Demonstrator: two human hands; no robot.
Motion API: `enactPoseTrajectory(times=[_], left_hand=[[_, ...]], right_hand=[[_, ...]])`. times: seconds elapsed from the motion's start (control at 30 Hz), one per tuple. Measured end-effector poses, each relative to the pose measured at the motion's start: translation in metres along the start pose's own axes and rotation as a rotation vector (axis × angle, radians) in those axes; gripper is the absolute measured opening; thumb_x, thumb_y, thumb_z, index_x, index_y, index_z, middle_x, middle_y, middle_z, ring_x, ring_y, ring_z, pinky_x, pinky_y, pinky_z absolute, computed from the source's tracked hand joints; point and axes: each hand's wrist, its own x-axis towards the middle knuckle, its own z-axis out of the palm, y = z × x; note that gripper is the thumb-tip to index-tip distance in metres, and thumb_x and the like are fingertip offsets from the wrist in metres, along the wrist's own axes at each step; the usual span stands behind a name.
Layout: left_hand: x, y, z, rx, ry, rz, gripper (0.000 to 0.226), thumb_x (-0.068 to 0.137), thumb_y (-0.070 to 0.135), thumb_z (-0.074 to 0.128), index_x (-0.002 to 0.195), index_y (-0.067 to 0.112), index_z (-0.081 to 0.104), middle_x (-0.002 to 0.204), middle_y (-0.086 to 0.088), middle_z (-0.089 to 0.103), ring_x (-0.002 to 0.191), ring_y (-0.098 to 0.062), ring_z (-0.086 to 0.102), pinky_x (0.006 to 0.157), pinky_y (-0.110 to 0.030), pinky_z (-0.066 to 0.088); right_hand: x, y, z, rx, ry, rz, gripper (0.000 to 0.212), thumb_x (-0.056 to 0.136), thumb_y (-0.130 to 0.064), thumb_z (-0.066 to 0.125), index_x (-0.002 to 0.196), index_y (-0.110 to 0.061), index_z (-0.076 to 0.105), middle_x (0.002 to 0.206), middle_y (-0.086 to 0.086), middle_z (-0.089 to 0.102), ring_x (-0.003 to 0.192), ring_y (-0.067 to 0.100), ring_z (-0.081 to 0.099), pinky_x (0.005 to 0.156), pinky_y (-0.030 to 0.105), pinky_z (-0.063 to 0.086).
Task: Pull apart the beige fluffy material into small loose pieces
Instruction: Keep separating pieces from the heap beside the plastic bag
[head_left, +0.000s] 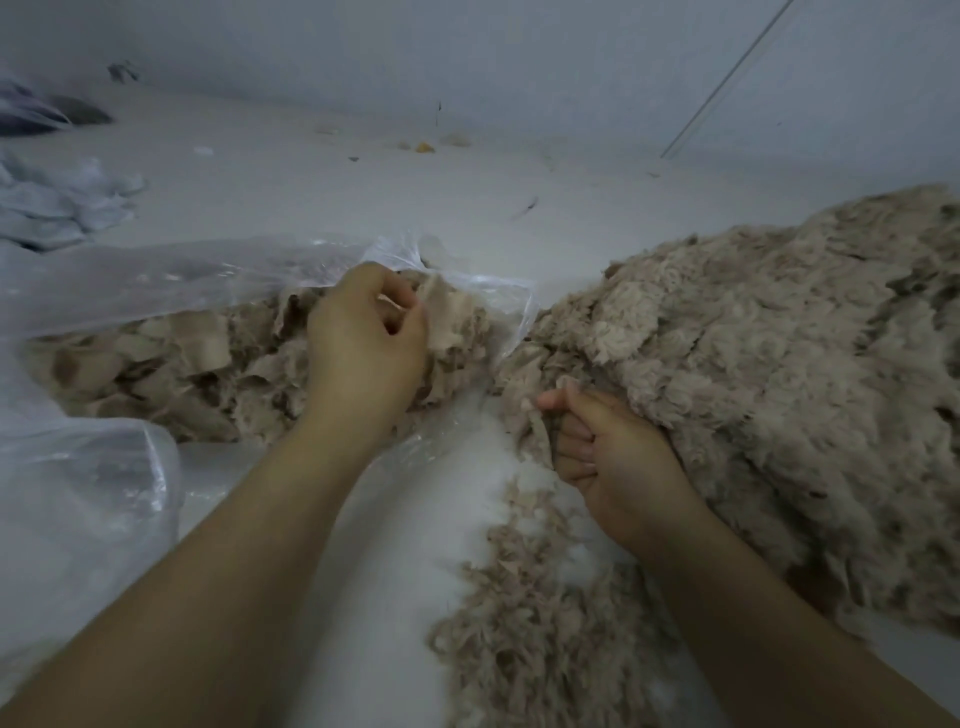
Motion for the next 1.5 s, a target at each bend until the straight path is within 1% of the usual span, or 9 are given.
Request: enactPoseTrajectory(times=[0.1,0.2,0.33,0.47,0.57,0.67,0.97,1.23,1.5], left_hand=[[0.019,-0.010,-0.016,0.362,0.028,0.091,0.008,0.085,0.011,0.059,0.079,0.014,0.056,0.064,-0.001,0.058,0.058,-0.017,0.054,0.056,-0.025,0.043],[0.023,-0.015,-0.017,0.744,-0.141,0.090,0.012,0.085,0.010,0.055,0.085,0.008,0.067,0.079,-0.014,0.065,0.073,-0.035,0.060,0.058,-0.035,0.042],[0.010,-0.008,-0.013,0.867,-0.087,0.199,0.032,0.091,0.031,0.056,0.088,0.000,0.063,0.091,-0.021,0.062,0.070,-0.040,0.060,0.053,-0.034,0.033],[-0.019,0.008,0.006,0.658,-0.072,0.400,0.019,0.089,0.026,0.059,0.080,0.009,0.055,0.076,-0.007,0.055,0.057,-0.033,0.053,0.046,-0.029,0.029],[-0.035,0.014,0.042,0.565,-0.458,0.142,0.038,0.088,0.052,0.056,0.070,0.019,0.058,0.062,0.003,0.057,0.056,-0.018,0.055,0.047,-0.030,0.040],[-0.037,0.008,0.063,0.384,-0.612,-0.005,0.029,0.091,0.034,0.058,0.072,0.012,0.062,0.061,-0.003,0.058,0.058,-0.019,0.056,0.051,-0.034,0.044],[-0.038,0.004,0.059,-0.354,-0.444,-0.268,0.018,0.098,0.006,0.054,0.081,0.003,0.060,0.057,-0.009,0.059,0.045,-0.018,0.056,0.040,-0.024,0.042],[-0.039,-0.002,0.064,-0.550,-0.397,-0.318,0.016,0.098,0.004,0.052,0.088,-0.002,0.062,0.055,-0.016,0.059,0.040,-0.021,0.053,0.038,-0.023,0.041],[-0.041,-0.002,0.055,-0.590,-0.265,-0.254,0.021,0.099,0.013,0.053,0.080,0.016,0.063,0.048,-0.013,0.055,0.033,-0.021,0.047,0.034,-0.024,0.036]], right_hand=[[0.004,-0.007,0.006,-0.003,0.018,0.080,0.032,0.103,-0.025,0.045,0.086,-0.008,0.066,0.048,-0.009,0.038,0.036,0.002,0.027,0.034,0.016,0.023],[0.012,-0.016,0.008,0.069,0.003,0.144,0.030,0.104,-0.024,0.044,0.090,-0.008,0.065,0.049,-0.008,0.037,0.037,0.002,0.025,0.034,0.015,0.022],[0.017,-0.012,0.004,0.156,-0.039,0.127,0.028,0.104,-0.023,0.042,0.099,-0.007,0.064,0.051,-0.008,0.038,0.037,0.001,0.028,0.034,0.014,0.026],[0.018,-0.006,0.000,0.217,-0.089,0.115,0.027,0.103,-0.023,0.043,0.099,-0.008,0.065,0.053,-0.007,0.036,0.040,0.002,0.028,0.034,0.014,0.027],[0.019,-0.008,0.001,0.212,-0.093,0.118,0.030,0.104,-0.024,0.040,0.100,-0.008,0.065,0.052,-0.008,0.035,0.039,0.002,0.027,0.035,0.014,0.027],[0.018,-0.007,0.001,0.213,-0.088,0.119,0.030,0.105,-0.024,0.039,0.101,-0.008,0.064,0.050,-0.008,0.034,0.038,0.002,0.026,0.034,0.014,0.027],[0.027,-0.013,-0.003,0.034,-0.147,0.083,0.025,0.104,-0.015,0.042,0.123,-0.018,0.057,0.051,-0.008,0.037,0.040,0.001,0.029,0.036,0.015,0.028],[0.031,-0.020,-0.003,-0.103,-0.212,0.053,0.017,0.099,-0.012,0.050,0.082,-0.008,0.052,0.042,-0.006,0.046,0.033,0.001,0.032,0.033,0.014,0.027],[0.031,-0.017,-0.007,-0.117,-0.172,0.015,0.034,0.082,-0.035,0.064,0.097,-0.005,0.055,0.045,-0.004,0.035,0.043,0.010,0.025,0.050,0.028,0.021]])
